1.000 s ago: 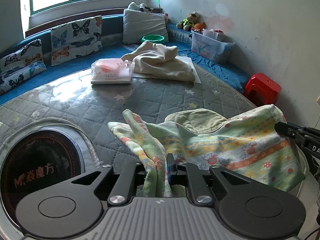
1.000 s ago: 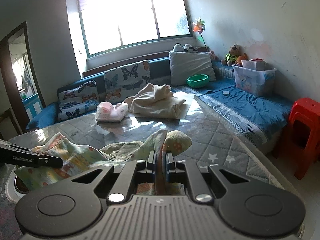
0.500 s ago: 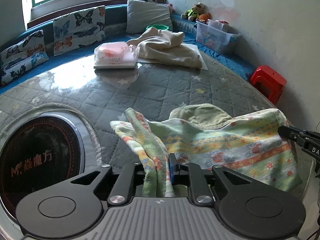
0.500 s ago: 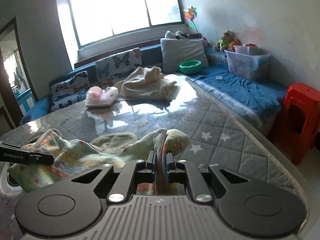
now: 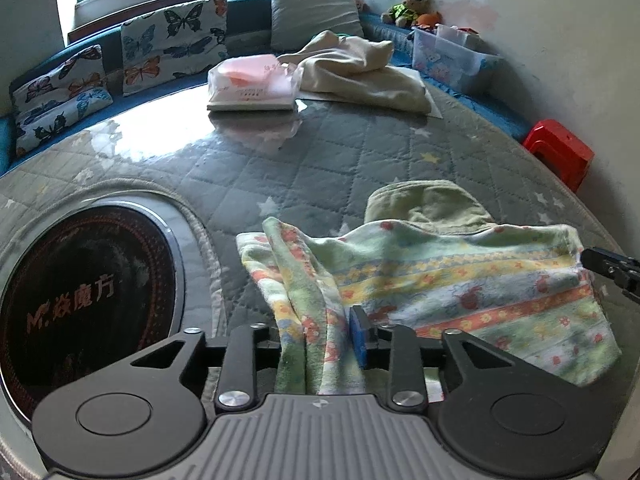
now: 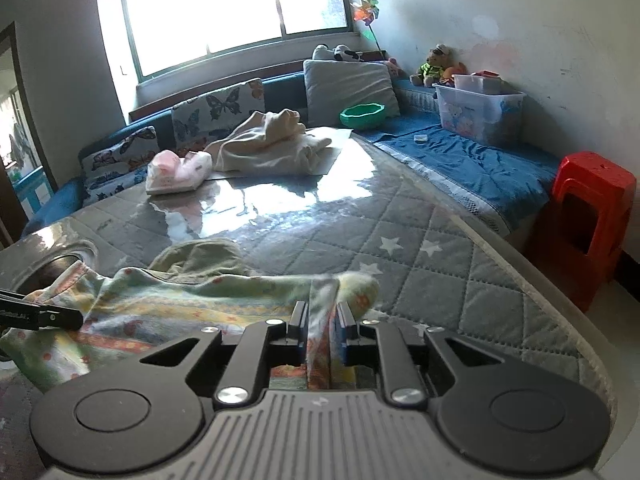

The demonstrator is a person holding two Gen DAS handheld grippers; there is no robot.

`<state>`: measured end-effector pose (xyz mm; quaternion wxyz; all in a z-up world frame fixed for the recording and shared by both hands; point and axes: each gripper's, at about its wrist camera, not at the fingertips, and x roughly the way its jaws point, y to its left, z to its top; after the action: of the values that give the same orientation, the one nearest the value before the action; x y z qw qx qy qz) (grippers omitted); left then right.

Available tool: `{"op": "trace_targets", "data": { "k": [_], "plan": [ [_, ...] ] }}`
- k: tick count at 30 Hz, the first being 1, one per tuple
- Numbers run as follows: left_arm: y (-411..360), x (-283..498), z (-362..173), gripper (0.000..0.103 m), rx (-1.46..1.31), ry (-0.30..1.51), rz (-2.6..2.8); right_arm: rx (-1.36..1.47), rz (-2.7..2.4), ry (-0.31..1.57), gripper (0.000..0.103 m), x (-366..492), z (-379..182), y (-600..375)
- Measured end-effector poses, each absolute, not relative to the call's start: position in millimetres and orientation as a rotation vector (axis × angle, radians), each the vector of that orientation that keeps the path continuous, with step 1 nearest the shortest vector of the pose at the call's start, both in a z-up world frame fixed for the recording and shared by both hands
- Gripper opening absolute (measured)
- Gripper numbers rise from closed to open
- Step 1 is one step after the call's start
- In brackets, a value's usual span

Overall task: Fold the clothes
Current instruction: 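Lower the folded shirt onto the mattress and open both grippers, then withdraw both open grippers from the folded shirt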

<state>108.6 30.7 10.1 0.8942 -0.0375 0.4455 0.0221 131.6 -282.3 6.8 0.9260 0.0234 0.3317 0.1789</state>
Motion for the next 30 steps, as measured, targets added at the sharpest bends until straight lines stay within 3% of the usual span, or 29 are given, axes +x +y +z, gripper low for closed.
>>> {"op": "trace_targets", "data": {
  "k": [2,5,7,12,23,30],
  "plan": [
    [32.4,108.2,7.7,0.039,-0.074,0.927,0.057,0.044,0.363,0.686,0.016,132.4,4.7,-283.3],
    [35.7,107.7,3.7,0.044,-0.072,0.933,0.070,0.035,0.362,0.691,0.027,131.7,2.5,-282.4],
    [37.6,106.7,1.0,0.047,-0.073,0.937,0.079,0.017,0.368,0.687,0.042,129.0,2.6,-278.9],
    [41.5,103.1,-4.1,0.054,-0.069,0.940,0.098,-0.044,0.416,0.670,0.060,117.4,4.8,-262.7],
    [41.9,94.5,-5.6,0.065,-0.054,0.929,0.123,-0.112,0.508,0.676,0.082,90.9,2.2,-235.1],
    [40.1,83.7,-3.5,0.075,-0.060,0.925,0.125,-0.113,0.517,0.703,0.087,80.7,-2.1,-229.6]
  ]
}}
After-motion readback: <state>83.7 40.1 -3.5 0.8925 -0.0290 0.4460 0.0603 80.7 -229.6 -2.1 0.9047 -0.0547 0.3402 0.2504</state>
